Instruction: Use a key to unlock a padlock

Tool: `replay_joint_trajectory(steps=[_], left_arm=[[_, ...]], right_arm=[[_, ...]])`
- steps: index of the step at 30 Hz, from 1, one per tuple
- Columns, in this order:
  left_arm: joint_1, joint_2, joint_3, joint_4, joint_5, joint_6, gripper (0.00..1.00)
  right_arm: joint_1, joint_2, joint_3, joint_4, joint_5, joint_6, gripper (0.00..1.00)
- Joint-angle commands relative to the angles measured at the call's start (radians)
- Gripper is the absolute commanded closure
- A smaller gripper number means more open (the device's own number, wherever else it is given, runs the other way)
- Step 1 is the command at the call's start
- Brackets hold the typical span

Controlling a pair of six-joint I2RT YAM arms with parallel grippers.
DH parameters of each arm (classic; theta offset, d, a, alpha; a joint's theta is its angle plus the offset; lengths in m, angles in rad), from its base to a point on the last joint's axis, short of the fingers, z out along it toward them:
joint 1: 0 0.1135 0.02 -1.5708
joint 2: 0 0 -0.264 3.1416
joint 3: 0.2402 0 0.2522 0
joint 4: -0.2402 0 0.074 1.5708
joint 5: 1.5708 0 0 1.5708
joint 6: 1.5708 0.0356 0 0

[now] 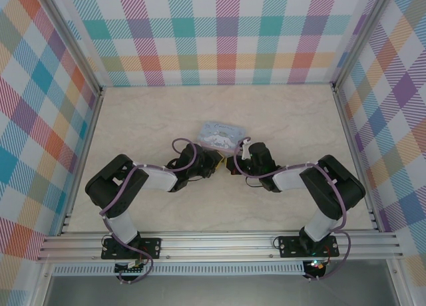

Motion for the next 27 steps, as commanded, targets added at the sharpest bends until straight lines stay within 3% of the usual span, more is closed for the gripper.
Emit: replay_joint_trajectory(steps=[1,10,14,20,27], left_arm=[[-0.019,-0.032,-0.022,0.072,0.102,0.034,0.79],[0.004,-0.190,-0.137,-0.026,0.039,0.078,0.35],[0.016,-0.300,-0.215,-0.088,-0.005,0.079,0.24],[0.047,-0.415,-0.302,-0.106,-0.018,0.061,0.23],[0.056,-0.373,-0.331,0.057,-0.004,0.011,0.35]], right_arm=[[0.014,0.005,0.032,0.025,-0.008,0.073,1.00],[0.071,-0.026,-0.007,-0.031,0.080,0.183,1.00],[0.099,-0.034,-0.022,-0.038,0.111,0.264,1.00],[0.155,-0.045,-0.033,-0.049,0.184,0.386,1.00],[0.196,-0.037,-0.048,0.023,0.256,0.487,1.00]])
